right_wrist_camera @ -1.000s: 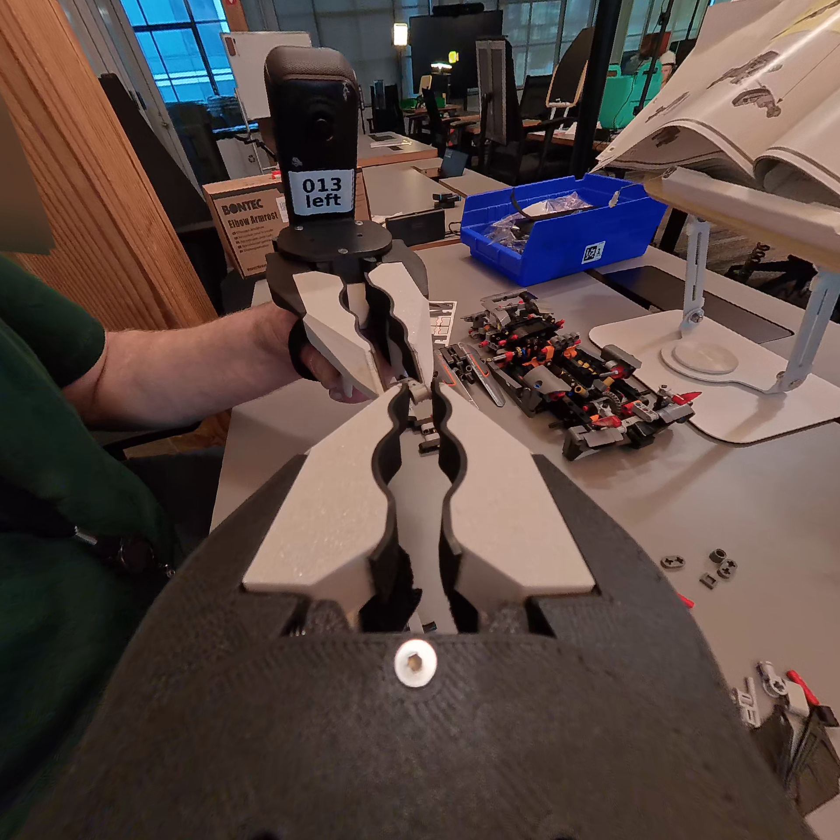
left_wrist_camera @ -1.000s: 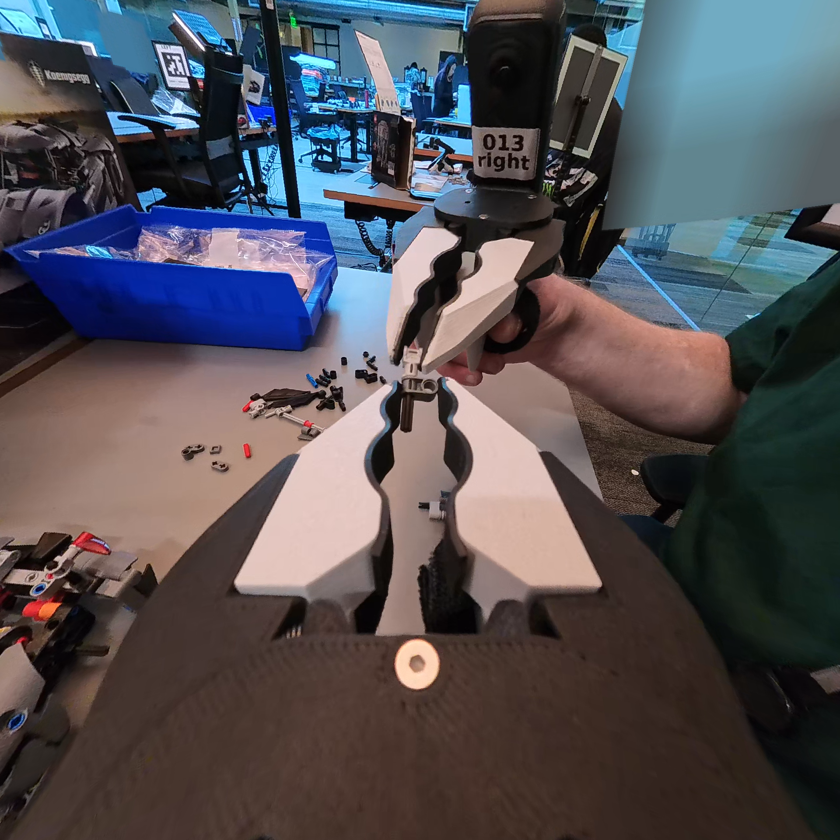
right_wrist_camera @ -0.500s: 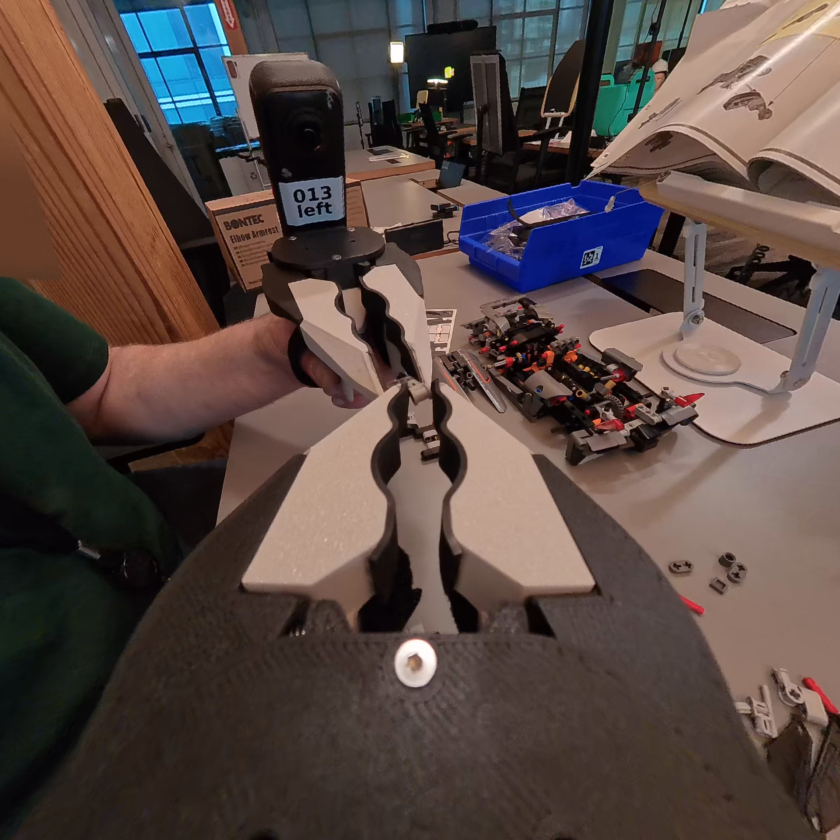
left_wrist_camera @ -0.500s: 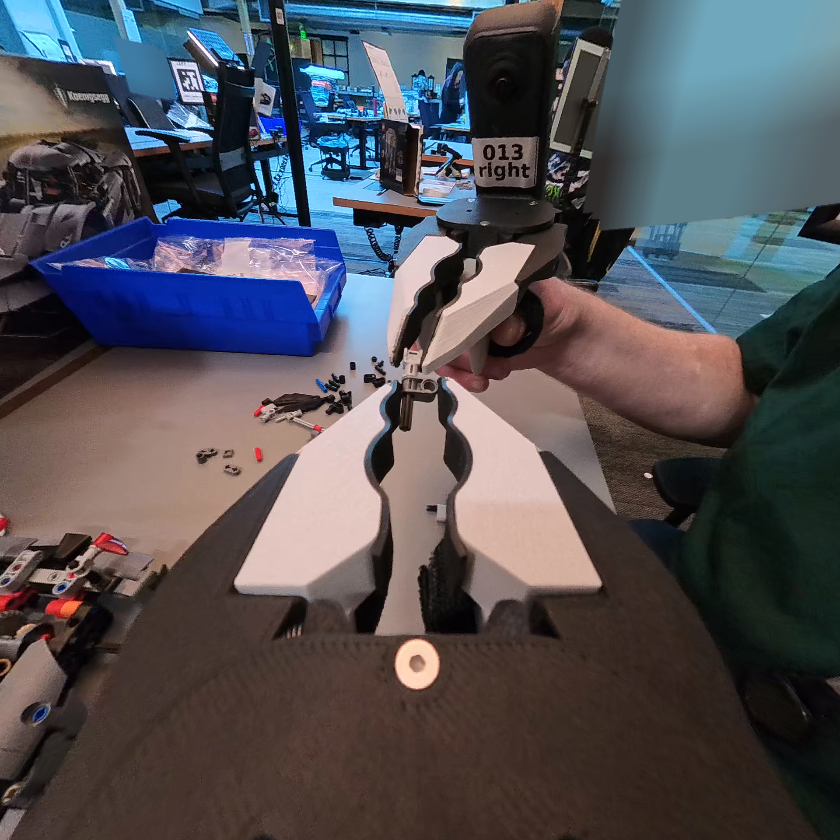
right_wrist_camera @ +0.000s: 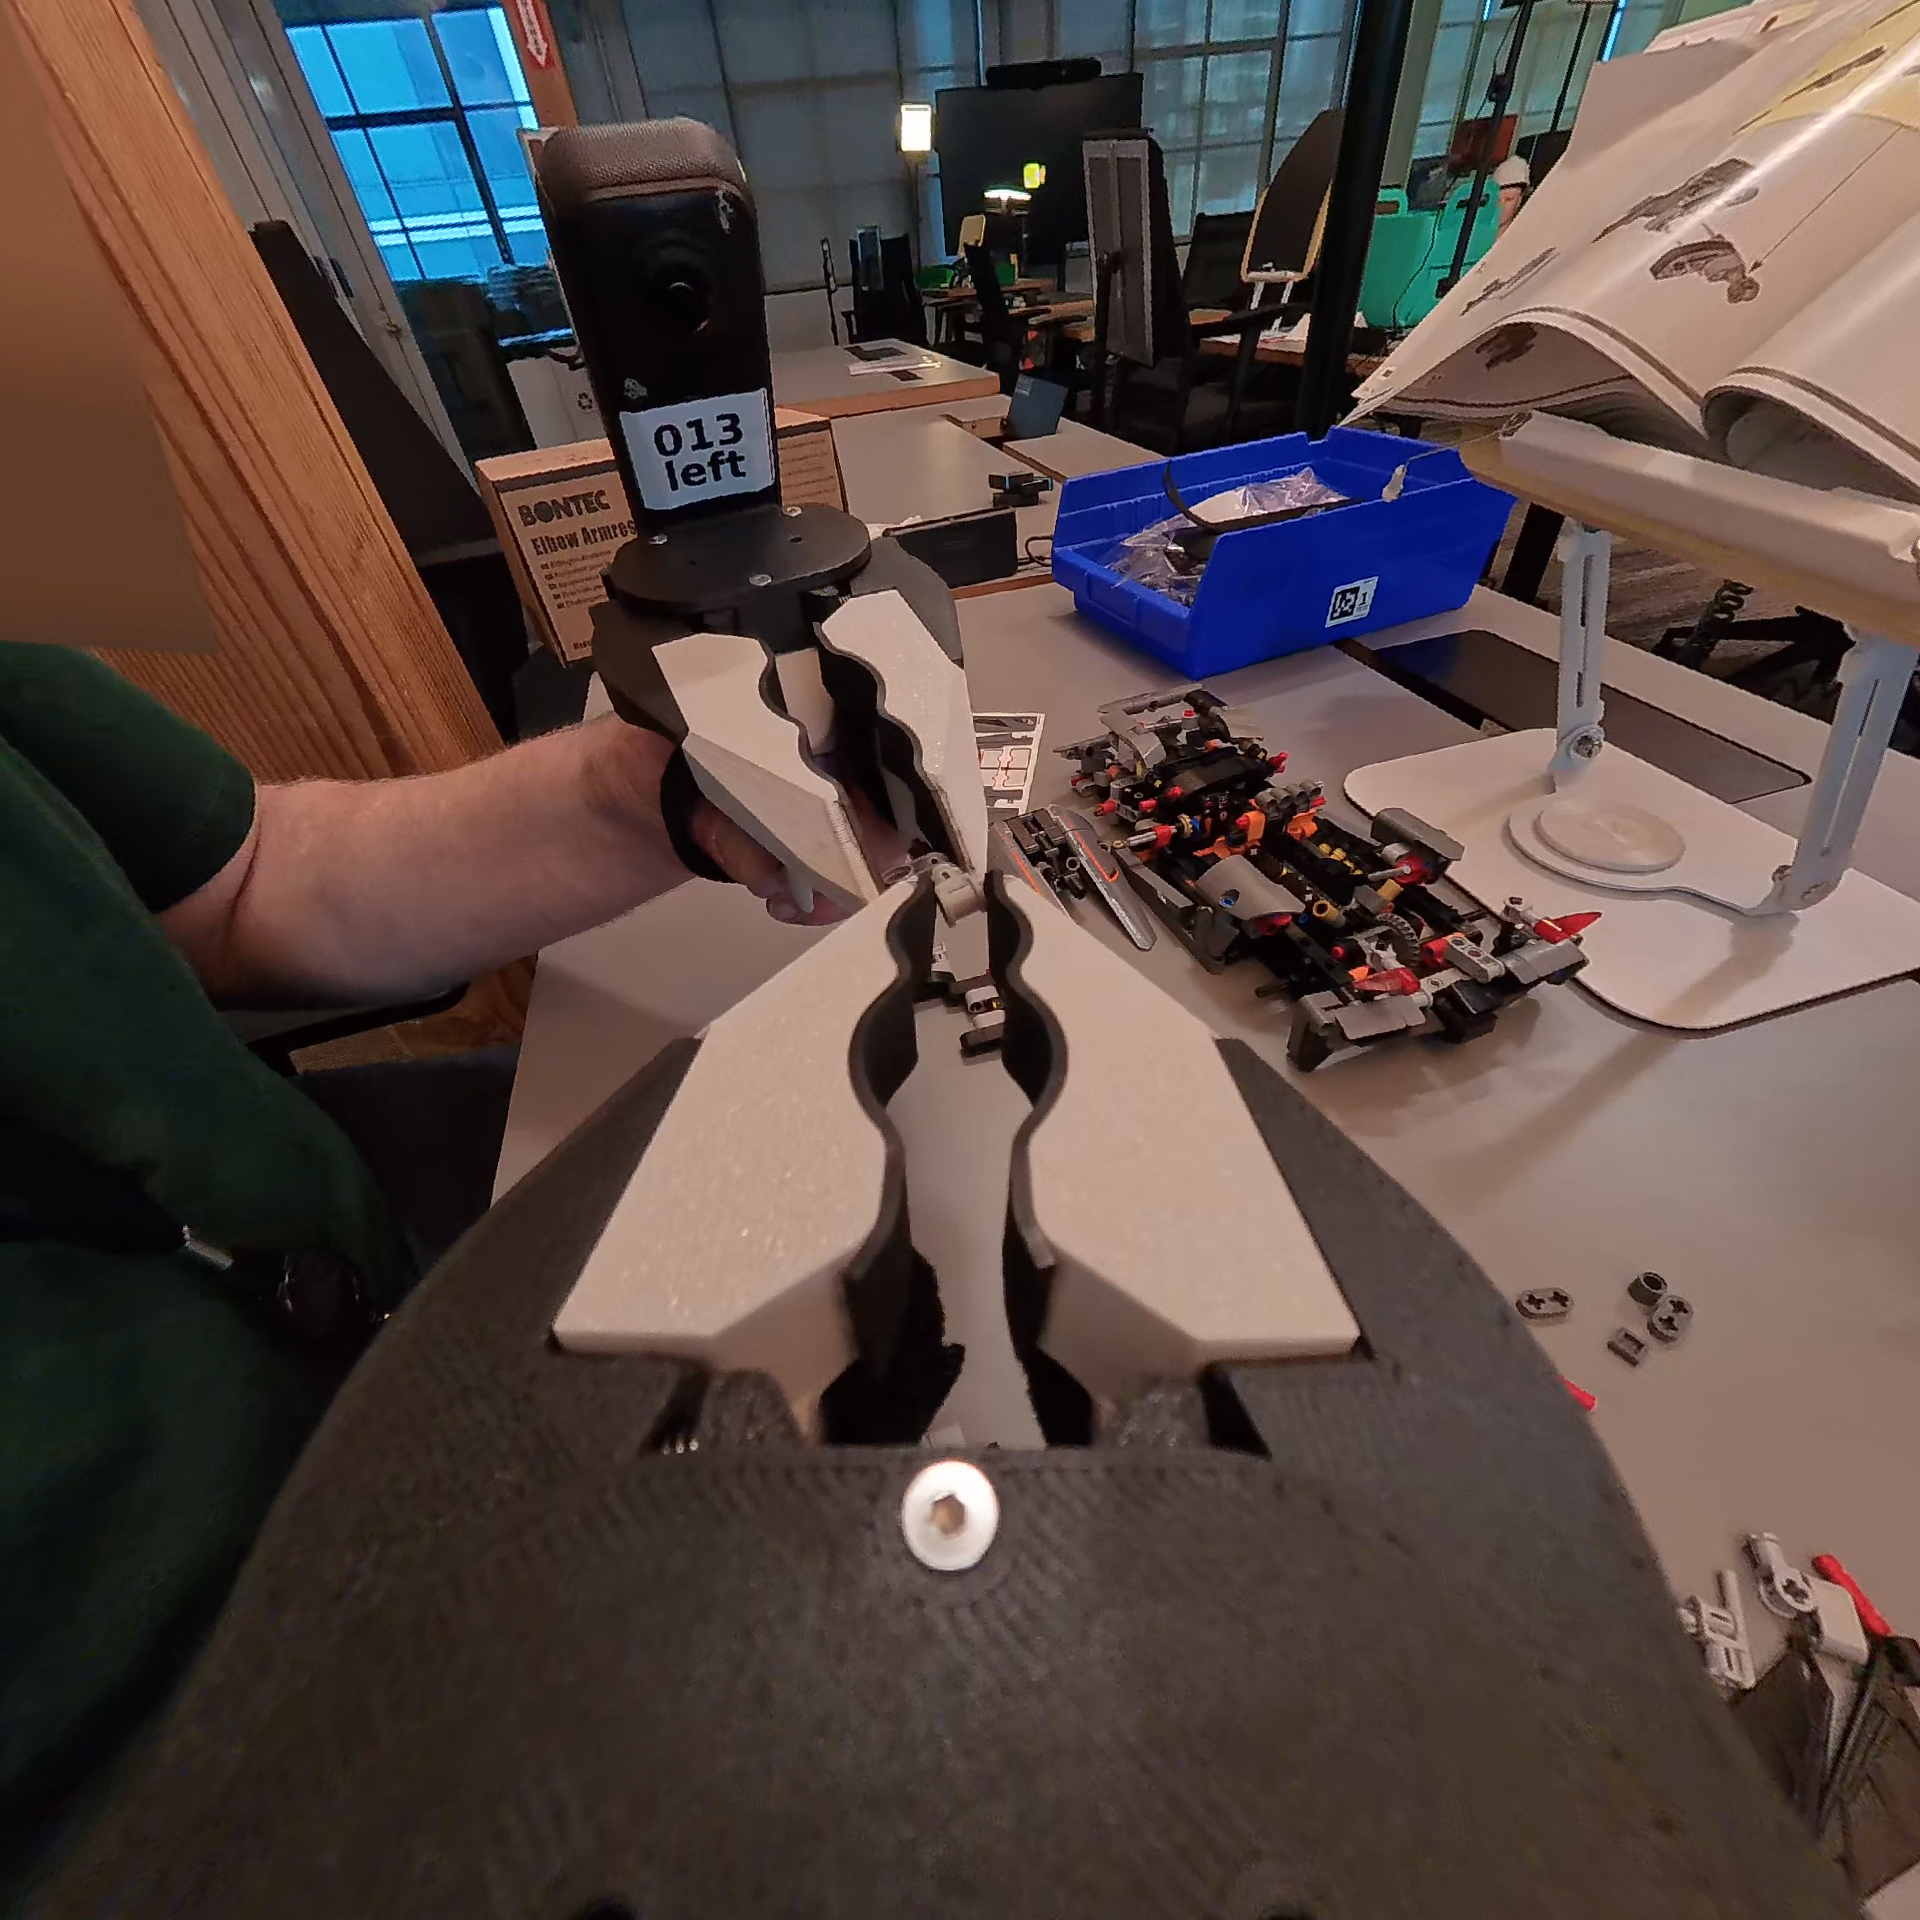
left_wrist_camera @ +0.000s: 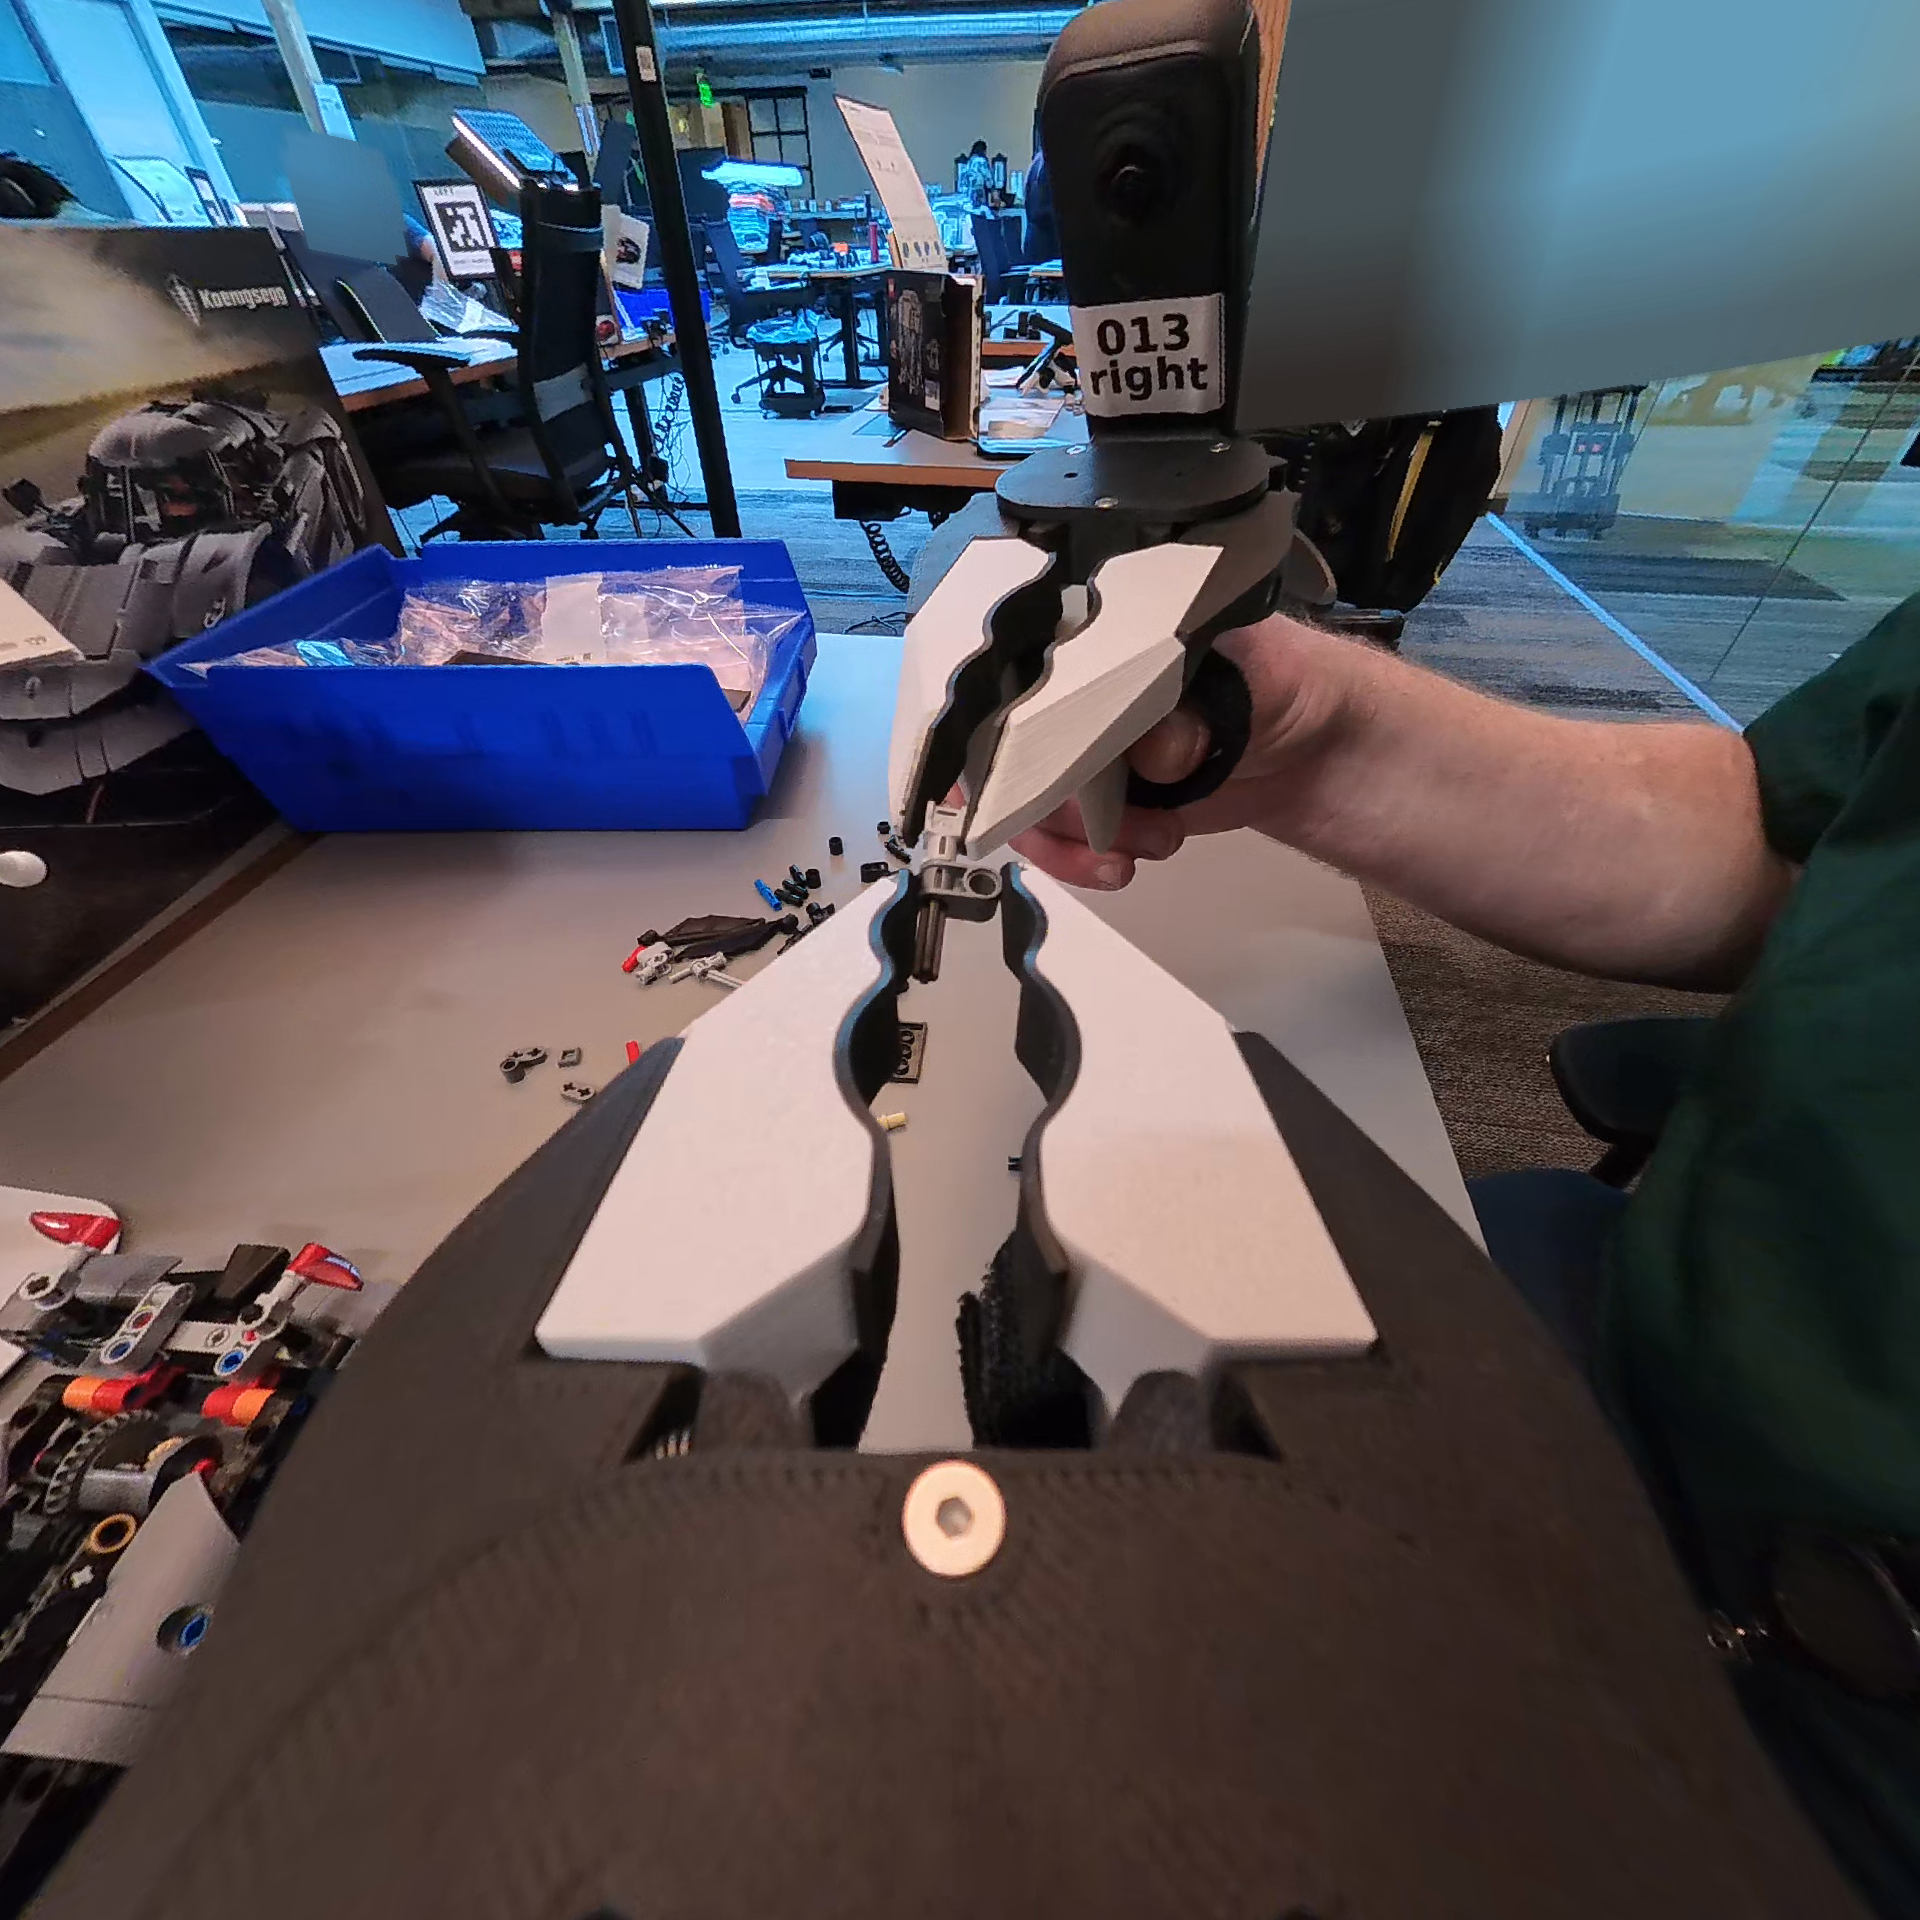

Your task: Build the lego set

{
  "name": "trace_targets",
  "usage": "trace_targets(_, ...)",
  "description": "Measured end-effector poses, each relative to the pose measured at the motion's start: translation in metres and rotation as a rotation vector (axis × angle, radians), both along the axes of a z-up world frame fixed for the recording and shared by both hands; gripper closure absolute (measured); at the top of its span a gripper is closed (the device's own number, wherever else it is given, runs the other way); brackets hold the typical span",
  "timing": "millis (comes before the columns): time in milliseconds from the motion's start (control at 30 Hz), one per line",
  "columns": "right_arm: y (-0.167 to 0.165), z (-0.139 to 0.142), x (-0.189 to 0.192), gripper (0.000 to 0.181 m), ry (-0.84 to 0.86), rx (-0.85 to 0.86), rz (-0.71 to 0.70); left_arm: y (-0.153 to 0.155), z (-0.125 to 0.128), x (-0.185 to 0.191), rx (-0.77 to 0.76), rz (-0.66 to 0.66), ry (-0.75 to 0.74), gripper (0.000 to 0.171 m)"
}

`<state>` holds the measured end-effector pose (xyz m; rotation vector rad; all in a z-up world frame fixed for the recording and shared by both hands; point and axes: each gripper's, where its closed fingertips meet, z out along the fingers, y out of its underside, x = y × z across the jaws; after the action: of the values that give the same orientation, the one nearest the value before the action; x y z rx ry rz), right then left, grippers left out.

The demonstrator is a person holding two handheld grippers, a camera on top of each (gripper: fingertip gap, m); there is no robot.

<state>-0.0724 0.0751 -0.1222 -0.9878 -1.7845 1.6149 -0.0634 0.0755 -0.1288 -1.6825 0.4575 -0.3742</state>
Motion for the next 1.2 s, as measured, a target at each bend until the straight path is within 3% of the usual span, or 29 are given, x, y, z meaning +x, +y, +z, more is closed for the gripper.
trace_targets(533,-0.003,0.002,0.007,0.174,0.015,-0.013,0.011,-0.002,0.002,0.006,0.03,-0.015,0.036,0.158)
trace_targets(933,-0.024,-0.031,0.062,0.174,-0.025,-0.099,-0.051,-0.024,-0.029,0.06,-0.039,-0.172,0.059,0.158)
trace_targets(1200,-0.021,-0.036,0.075,0.175,-0.017,-0.029,-0.066,-0.021,-0.035,0.074,-0.032,-0.235,0.073,0.158)
